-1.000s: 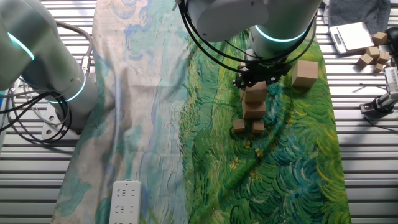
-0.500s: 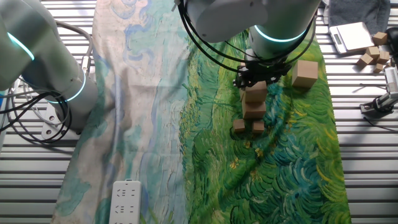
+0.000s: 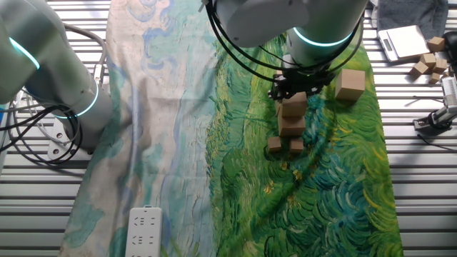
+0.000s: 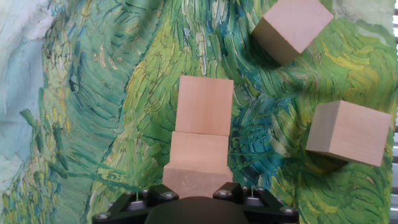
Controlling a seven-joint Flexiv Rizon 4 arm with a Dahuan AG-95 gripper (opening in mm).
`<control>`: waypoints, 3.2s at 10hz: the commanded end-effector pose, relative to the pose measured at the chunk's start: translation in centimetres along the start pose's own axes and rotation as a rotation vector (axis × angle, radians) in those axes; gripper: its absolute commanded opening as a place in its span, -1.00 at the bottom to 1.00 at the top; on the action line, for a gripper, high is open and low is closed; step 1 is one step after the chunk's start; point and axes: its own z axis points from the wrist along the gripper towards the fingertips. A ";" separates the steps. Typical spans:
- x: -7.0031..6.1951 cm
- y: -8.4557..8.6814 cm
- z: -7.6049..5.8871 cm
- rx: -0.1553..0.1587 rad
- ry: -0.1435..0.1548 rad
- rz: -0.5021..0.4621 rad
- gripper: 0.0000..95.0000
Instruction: Stack the blocks into a pyramid shape
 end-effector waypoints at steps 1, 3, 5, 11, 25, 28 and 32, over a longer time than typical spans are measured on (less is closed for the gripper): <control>0.0 0.0 0.1 0.000 0.001 -0.005 -0.60; 0.0 0.0 0.1 0.003 0.001 -0.012 -0.60; 0.0 0.0 0.1 0.004 0.005 -0.017 -0.20; 0.0 0.0 0.1 0.014 -0.018 -0.035 0.20; -9.1 -1.1 -4.1 0.018 0.036 0.365 0.60; -12.4 -2.3 -3.4 0.032 0.053 0.502 0.60; -15.0 -4.6 -1.2 0.058 0.050 0.581 0.60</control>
